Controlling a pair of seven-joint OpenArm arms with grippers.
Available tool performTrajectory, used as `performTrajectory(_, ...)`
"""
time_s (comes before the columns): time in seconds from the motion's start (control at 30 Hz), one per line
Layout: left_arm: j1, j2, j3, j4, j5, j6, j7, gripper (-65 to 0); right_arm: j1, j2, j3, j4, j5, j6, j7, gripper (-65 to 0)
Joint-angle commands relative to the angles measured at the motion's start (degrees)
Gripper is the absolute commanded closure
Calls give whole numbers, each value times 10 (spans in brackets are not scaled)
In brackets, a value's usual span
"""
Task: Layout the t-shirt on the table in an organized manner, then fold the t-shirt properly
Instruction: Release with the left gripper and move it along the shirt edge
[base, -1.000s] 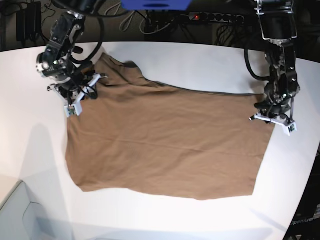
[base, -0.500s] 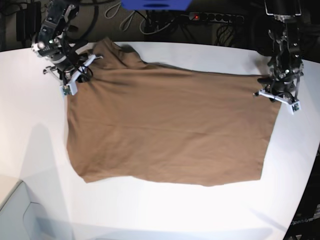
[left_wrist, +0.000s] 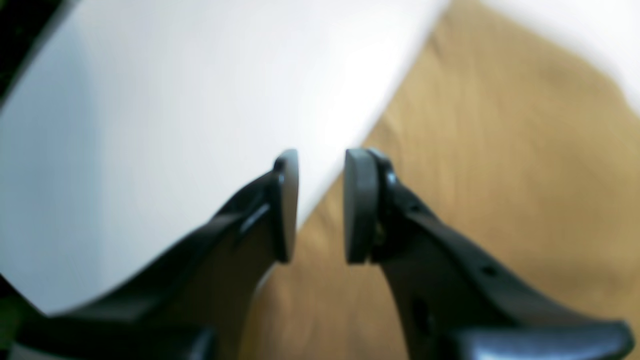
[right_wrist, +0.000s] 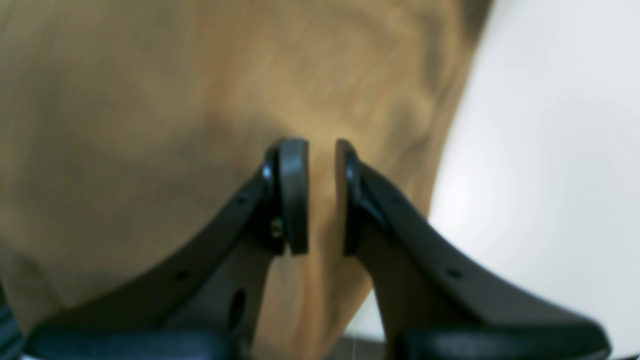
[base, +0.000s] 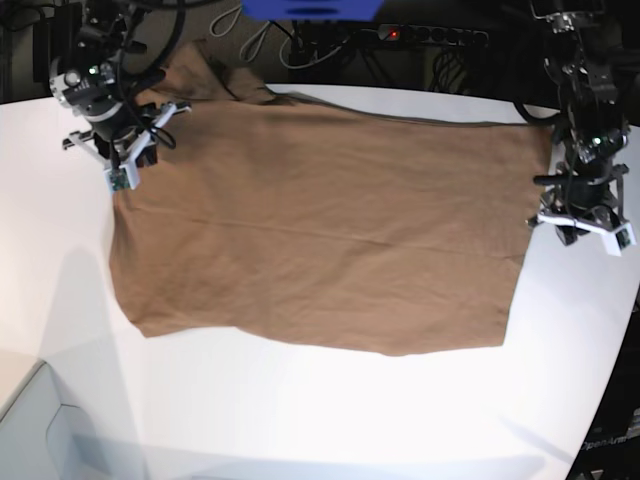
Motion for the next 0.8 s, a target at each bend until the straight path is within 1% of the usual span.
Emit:
performTrajectory(0.0,-33,-4,-11,5,0,-4,-17,-168,5,2,-3,11,7,-2,12,-81)
performTrajectory(0.03,-56,0,-19,-14,0,-3,-17,-193,7,1,-3,11,7,-2,12,-81)
performTrajectory(0.07,-80,3,-22,-38,0,-2,-17,-231,7,-1,-3,11,7,-2,12,-81)
performTrajectory(0.2,-173,3,-19,-133,-3,-5,-17,-427,8,-1,-17,9,8,-2,12,-81)
performTrajectory(0.23,-197,3,-19,-161,0,-5,-18,-465,8,1,-22,9,8,-2,12,-81)
performTrajectory(0.27,-222,3,-19,-190,0,-5,-21,-487,8,2,-25,9,8,-2,12,-81)
performTrajectory(0.33,-273,3,-17,-265,-4,-6,-24,-493,8,2,-27,9,8,-2,12,-81)
performTrajectory(0.43,-352,1,23,-384,-5,-6,-30,-476,8,2,-27,9,7,-2,12,-81)
performTrajectory(0.47,-376,1,39,-421,-3,-6,-44,-468,8,2,-27,9,7,-2,12,-81)
performTrajectory(0.53,-415,1,84,-492,0,-6,-89,-453,11,2,-27,8,7,-2,12,-81)
performTrajectory(0.6,-437,0,138,-544,0,-6,-135,-444,14,2,-27,8,7,-2,12,-81)
performTrajectory(0.67,-462,0,195,-593,0,-6,-182,-445,15,2,-26,8,7,-2,11,-81)
performTrajectory(0.77,-492,2,259,-674,0,-6,-250,-445,16,3,-26,9,7,-2,11,-81)
